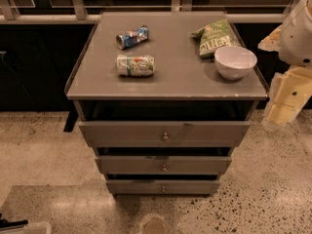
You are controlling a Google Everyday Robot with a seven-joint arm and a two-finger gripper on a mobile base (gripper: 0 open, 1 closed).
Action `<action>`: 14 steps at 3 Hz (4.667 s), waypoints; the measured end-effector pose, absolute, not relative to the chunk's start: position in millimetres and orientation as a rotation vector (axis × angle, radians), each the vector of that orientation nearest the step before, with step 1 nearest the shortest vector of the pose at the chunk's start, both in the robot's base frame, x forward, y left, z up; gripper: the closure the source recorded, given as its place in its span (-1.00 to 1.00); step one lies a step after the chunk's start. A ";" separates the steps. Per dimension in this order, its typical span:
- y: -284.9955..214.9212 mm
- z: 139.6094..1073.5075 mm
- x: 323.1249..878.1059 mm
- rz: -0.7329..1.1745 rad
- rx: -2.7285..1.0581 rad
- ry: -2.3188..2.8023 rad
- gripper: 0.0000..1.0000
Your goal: Open middle drawer
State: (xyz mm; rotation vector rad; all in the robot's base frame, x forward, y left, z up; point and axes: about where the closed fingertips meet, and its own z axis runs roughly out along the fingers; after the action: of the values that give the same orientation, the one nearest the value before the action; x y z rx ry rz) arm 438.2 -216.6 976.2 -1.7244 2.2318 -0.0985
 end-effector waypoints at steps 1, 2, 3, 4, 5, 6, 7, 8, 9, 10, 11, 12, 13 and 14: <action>-215.1 977.8 438.9 -0.107 -1.701 2.222 -1.00; -207.7 963.3 418.4 -0.066 -1.620 2.198 -1.00; -207.3 912.1 390.8 0.062 -1.423 2.248 -1.00; -200.4 846.7 373.1 0.152 -1.243 2.319 -1.00; -192.2 760.4 370.3 0.260 -1.121 2.386 -1.00; -183.7 702.2 392.8 0.305 -1.027 2.381 -1.00; -188.1 705.5 411.1 0.258 -0.978 2.339 -1.00; -188.1 705.5 411.1 0.258 -0.978 2.339 -0.62; -188.1 705.5 411.1 0.258 -0.978 2.339 -0.15; -188.1 705.5 411.1 0.257 -0.978 2.339 0.31; -188.1 705.5 411.1 0.258 -0.978 2.339 0.78; -191.9 698.4 414.0 0.261 -0.908 2.342 1.00; -193.0 676.2 410.0 0.249 -0.815 2.322 1.00; -186.6 647.3 406.4 0.221 -0.738 2.269 1.00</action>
Offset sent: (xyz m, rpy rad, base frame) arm 0.0315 0.0003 -0.0548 0.2897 -0.4235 -0.1963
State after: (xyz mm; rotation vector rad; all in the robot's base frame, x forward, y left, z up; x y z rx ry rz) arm 406.4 -186.6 647.3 -0.7384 2.2690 0.2211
